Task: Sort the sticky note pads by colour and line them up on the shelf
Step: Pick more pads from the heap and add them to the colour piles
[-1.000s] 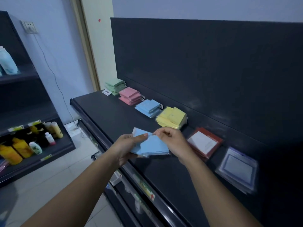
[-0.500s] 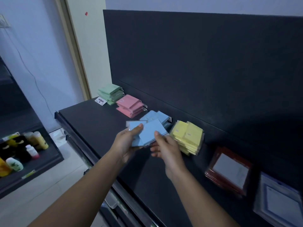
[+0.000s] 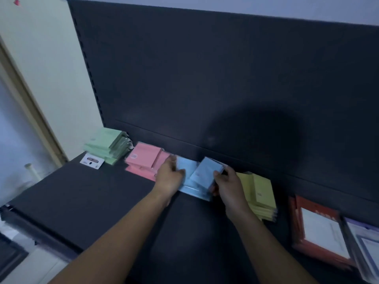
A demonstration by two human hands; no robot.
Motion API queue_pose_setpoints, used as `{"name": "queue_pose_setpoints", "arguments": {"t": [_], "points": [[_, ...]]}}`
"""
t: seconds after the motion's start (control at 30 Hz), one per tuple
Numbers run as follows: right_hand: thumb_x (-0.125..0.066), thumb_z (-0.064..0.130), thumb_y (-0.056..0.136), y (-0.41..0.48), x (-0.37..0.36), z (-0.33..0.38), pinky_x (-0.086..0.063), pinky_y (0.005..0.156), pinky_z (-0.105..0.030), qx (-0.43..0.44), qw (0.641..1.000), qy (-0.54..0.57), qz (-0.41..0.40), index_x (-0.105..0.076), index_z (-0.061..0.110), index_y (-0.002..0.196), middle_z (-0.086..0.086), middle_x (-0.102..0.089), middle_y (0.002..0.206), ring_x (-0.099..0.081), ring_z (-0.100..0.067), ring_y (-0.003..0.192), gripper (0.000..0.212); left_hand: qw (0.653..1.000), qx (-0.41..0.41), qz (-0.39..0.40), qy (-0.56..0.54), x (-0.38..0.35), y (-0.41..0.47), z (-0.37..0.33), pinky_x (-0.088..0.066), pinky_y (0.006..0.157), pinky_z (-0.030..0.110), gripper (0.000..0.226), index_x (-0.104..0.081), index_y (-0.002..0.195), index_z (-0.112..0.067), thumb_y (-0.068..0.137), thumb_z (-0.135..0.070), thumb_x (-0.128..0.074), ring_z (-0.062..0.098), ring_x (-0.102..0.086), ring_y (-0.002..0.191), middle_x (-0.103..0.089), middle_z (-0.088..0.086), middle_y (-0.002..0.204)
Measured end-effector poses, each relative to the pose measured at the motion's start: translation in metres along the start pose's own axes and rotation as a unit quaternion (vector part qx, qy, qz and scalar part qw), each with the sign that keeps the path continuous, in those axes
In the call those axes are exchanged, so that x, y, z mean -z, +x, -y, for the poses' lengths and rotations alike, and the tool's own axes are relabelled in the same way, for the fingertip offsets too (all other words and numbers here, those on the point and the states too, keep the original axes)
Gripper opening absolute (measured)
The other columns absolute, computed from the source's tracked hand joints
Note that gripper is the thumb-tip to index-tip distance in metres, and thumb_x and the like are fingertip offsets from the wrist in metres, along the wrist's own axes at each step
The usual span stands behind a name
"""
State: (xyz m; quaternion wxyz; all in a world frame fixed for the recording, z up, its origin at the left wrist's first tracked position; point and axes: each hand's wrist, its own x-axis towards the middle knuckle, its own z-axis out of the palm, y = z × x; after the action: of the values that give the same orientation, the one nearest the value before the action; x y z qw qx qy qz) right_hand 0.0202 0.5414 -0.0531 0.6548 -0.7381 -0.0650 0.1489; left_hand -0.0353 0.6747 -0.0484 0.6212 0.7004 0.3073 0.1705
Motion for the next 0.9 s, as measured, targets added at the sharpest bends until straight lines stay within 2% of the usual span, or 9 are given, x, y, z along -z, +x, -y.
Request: {"name": "queue_pose_setpoints", "arguments": {"t": [0.07, 0.13, 0.2, 0.27, 0.47, 0.6, 0.67, 0.77, 0.9], "points": [[-0.047, 0.016, 0.097, 0.006, -0.003, -0.001, -0.043, 0.06, -0.023, 0.01, 0.999, -0.045, 0.0, -0.049, 0.014, 0.124, -0.01, -0.06, 0.098, -0.056, -0.016, 0.077, 0.027, 0.997, -0.028, -0.025, 0.074, -0.001, 0.012, 0.006, -0.049, 0.09, 0.039, 0.04, -0.052, 0.122, -0.013, 0.083, -0.003, -0.056, 0.024, -0.058, 0.095, -0.059, 0.002, 0.099], [-0.046, 0.02, 0.097, 0.012, -0.005, 0.0, -0.049, 0.08, -0.033, 0.014, 0.995, -0.095, -0.001, -0.047, 0.015, 0.129, -0.015, -0.055, 0.118, -0.057, -0.023, 0.098, 0.032, 0.991, -0.059, -0.026, 0.116, -0.002, 0.018, 0.01, -0.047, 0.078, 0.03, 0.03, -0.057, 0.109, -0.015, 0.08, -0.008, -0.062, 0.021, -0.057, 0.084, -0.058, -0.001, 0.087], [-0.046, 0.023, 0.097, 0.015, -0.007, 0.001, -0.046, 0.098, -0.044, 0.018, 0.991, -0.136, -0.002, -0.044, 0.015, 0.135, -0.014, -0.053, 0.126, -0.053, -0.026, 0.114, 0.038, 0.987, -0.077, -0.019, 0.142, -0.002, 0.024, 0.014, -0.041, 0.07, 0.024, 0.027, -0.06, 0.104, -0.013, 0.078, -0.013, -0.068, 0.018, -0.056, 0.079, -0.061, 0.0, 0.087], [-0.047, 0.024, 0.097, 0.017, -0.008, 0.001, -0.042, 0.102, -0.044, 0.033, 0.982, -0.186, -0.01, -0.043, 0.014, 0.137, -0.012, -0.054, 0.128, -0.049, -0.027, 0.121, 0.042, 0.99, -0.065, -0.008, 0.126, -0.002, 0.028, 0.016, -0.04, 0.066, 0.023, 0.03, -0.062, 0.104, -0.011, 0.076, -0.013, -0.072, 0.015, -0.054, 0.077, -0.06, 0.0, 0.087], [-0.048, 0.028, 0.096, 0.023, -0.016, 0.002, -0.045, 0.092, -0.029, 0.05, 0.952, -0.295, -0.056, -0.038, 0.01, 0.14, -0.012, -0.055, 0.128, -0.053, -0.023, 0.114, 0.048, 0.998, -0.02, 0.014, 0.058, -0.003, 0.034, 0.016, -0.045, 0.089, 0.031, 0.032, -0.062, 0.117, -0.009, 0.085, -0.009, -0.059, 0.019, -0.057, 0.098, -0.062, 0.001, 0.105], [-0.049, 0.022, 0.096, 0.018, -0.012, 0.004, -0.038, 0.057, 0.001, 0.076, 0.965, -0.238, -0.078, -0.047, 0.011, 0.131, -0.002, -0.059, 0.102, -0.053, -0.005, 0.08, 0.036, 0.999, -0.034, 0.018, 0.037, 0.0, 0.035, 0.016, -0.042, 0.062, 0.025, 0.02, -0.062, 0.106, -0.01, 0.089, -0.01, -0.052, 0.011, -0.055, 0.074, -0.062, -0.004, 0.084], [-0.049, 0.02, 0.096, 0.014, -0.012, 0.005, -0.036, 0.054, 0.001, 0.089, 0.969, -0.216, -0.08, -0.05, 0.013, 0.126, 0.003, -0.055, 0.09, -0.049, 0.001, 0.072, 0.031, 0.999, -0.04, 0.009, 0.028, 0.003, 0.035, 0.015, -0.039, 0.058, 0.023, 0.015, -0.059, 0.103, -0.012, 0.089, -0.011, -0.052, 0.007, -0.053, 0.071, -0.06, -0.006, 0.081], [-0.051, 0.017, 0.094, 0.009, -0.011, 0.006, -0.037, 0.058, 0.0, 0.113, 0.97, -0.2, -0.077, -0.053, 0.015, 0.121, 0.011, -0.052, 0.08, -0.049, 0.001, 0.071, 0.026, 0.997, -0.07, -0.011, 0.042, 0.005, 0.034, 0.013, -0.039, 0.071, 0.025, 0.016, -0.057, 0.104, -0.012, 0.089, -0.012, -0.054, 0.014, -0.054, 0.084, -0.061, 0.004, 0.099], [-0.051, 0.01, 0.092, 0.0, -0.003, 0.01, -0.038, 0.066, -0.007, 0.15, 0.961, -0.219, -0.082, -0.058, 0.016, 0.113, 0.011, -0.054, 0.084, -0.052, -0.003, 0.076, 0.023, 0.981, -0.165, -0.046, 0.088, 0.001, 0.024, 0.002, -0.044, 0.088, 0.041, 0.017, -0.06, 0.101, -0.01, 0.085, -0.006, -0.055, 0.022, -0.053, 0.093, -0.053, 0.004, 0.096]]}}
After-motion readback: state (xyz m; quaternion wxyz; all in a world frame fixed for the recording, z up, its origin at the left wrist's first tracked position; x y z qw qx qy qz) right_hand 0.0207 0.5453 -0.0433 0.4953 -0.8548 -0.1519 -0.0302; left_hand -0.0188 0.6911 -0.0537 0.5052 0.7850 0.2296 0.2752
